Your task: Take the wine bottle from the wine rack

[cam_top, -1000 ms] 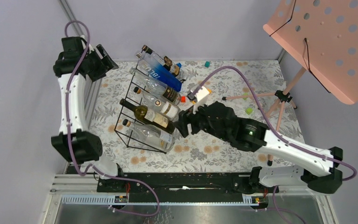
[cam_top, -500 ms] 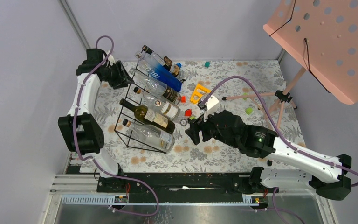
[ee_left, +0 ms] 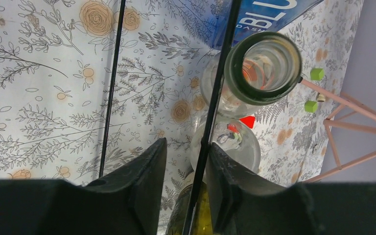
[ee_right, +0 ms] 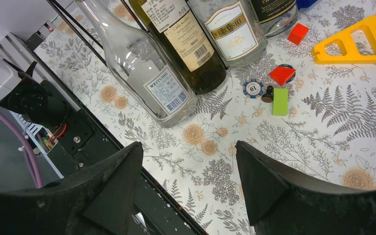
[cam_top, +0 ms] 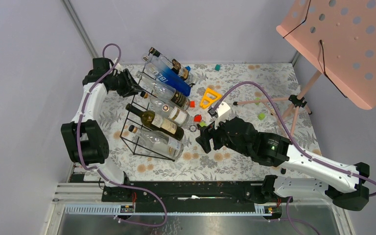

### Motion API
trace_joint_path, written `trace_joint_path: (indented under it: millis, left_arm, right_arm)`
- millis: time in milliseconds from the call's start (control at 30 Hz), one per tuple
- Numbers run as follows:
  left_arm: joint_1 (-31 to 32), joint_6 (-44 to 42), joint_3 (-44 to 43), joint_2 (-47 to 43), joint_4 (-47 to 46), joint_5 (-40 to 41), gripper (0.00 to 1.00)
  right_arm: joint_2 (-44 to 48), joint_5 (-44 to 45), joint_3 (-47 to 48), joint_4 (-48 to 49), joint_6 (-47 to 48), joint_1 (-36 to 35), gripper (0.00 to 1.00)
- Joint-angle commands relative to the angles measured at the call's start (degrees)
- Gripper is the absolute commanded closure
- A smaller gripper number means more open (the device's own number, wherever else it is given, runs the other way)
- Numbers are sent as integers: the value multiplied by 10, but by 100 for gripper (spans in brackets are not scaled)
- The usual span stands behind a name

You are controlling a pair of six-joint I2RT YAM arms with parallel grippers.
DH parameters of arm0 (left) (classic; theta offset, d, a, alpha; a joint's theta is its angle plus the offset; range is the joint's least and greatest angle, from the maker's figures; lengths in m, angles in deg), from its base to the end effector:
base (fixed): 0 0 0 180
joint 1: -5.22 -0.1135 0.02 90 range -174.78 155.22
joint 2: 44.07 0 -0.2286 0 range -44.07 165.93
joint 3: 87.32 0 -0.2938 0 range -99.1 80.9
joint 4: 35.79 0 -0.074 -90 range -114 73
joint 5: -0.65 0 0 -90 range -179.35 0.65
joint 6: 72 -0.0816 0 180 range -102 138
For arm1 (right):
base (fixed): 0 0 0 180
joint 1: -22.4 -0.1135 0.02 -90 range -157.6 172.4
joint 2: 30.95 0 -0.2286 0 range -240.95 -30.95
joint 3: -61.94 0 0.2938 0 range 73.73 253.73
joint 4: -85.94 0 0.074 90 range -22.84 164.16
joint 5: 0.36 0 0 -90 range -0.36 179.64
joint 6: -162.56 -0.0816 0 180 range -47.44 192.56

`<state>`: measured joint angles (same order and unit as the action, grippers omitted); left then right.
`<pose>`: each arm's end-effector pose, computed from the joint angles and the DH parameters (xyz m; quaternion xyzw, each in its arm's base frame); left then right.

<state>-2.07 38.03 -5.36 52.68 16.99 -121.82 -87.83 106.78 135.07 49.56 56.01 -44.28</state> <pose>0.4316 0.0111 0.2354 -0.1245 0.9025 -0.2974 0.2854 0.1487 0.2842 0.3349 -0.2661 0.7705 0.2847 0.5045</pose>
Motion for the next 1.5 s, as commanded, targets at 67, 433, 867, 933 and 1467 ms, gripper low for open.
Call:
trace_joint_path:
  millis: [67,433,867,933,1467]
  left_arm:
    - [0,40,40,-49,-129,-4,58]
    - [18,74,100,-91,-231,38,58]
    - [32,53,118,-90,-243,63,71]
    - [32,50,123,-90,-242,67,71]
    - [39,47,108,-55,-250,45,100]
  right_arm:
    - [9,13,-8,12,-12,4,23]
    - [2,6,-15,11,-13,4,23]
    - [-8,-7,-17,11,-12,4,23]
    - [-8,-7,-17,12,-11,4,23]
    - [-3,-10,-25,12,-15,4,23]
